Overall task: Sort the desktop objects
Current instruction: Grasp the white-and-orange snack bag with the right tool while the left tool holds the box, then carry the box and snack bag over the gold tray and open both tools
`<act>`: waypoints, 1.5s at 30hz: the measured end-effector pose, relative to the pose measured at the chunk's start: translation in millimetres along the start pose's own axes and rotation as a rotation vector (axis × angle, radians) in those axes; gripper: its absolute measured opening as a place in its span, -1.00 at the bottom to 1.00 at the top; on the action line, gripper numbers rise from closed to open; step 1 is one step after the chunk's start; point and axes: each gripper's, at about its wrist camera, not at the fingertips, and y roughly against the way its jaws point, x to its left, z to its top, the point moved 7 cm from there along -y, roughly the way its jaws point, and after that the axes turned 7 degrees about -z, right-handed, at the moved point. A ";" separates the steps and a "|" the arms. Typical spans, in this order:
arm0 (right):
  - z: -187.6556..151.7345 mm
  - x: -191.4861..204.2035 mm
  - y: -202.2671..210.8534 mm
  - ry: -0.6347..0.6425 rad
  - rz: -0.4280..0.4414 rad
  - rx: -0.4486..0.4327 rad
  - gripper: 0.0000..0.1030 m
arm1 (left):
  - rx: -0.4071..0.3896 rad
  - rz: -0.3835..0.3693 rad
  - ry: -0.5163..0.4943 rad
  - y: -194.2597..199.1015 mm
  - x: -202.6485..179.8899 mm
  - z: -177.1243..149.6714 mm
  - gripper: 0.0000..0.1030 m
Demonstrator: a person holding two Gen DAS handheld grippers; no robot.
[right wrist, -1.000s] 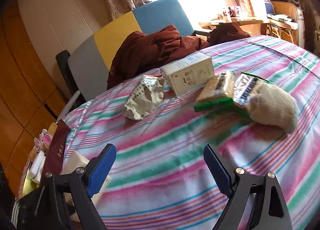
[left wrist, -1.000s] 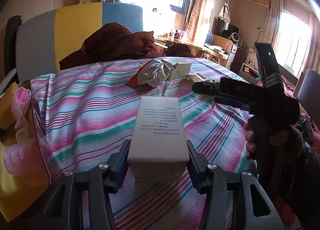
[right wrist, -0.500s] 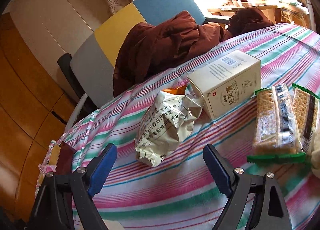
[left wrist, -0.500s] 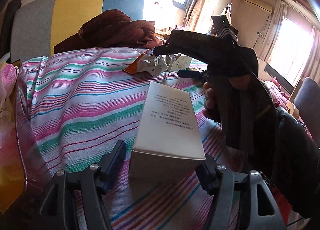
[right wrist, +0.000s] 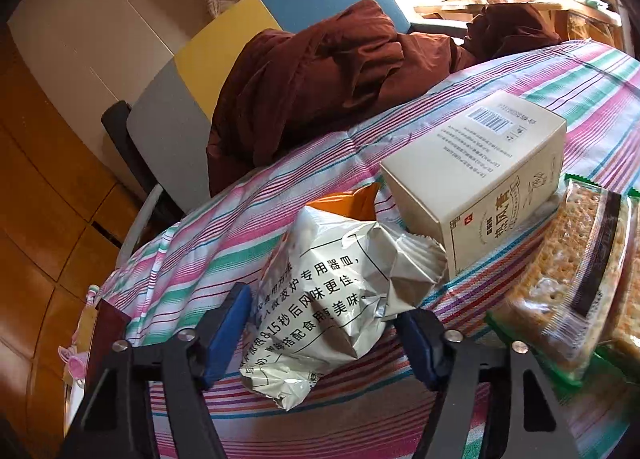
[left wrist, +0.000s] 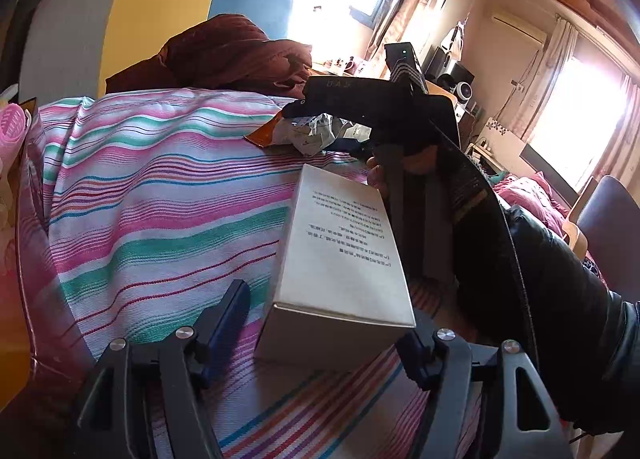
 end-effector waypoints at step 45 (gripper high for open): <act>-105.6 15.7 160.5 0.119 0.151 -0.096 0.07 | -0.134 0.152 -0.054 93.6 -17.4 19.0 0.00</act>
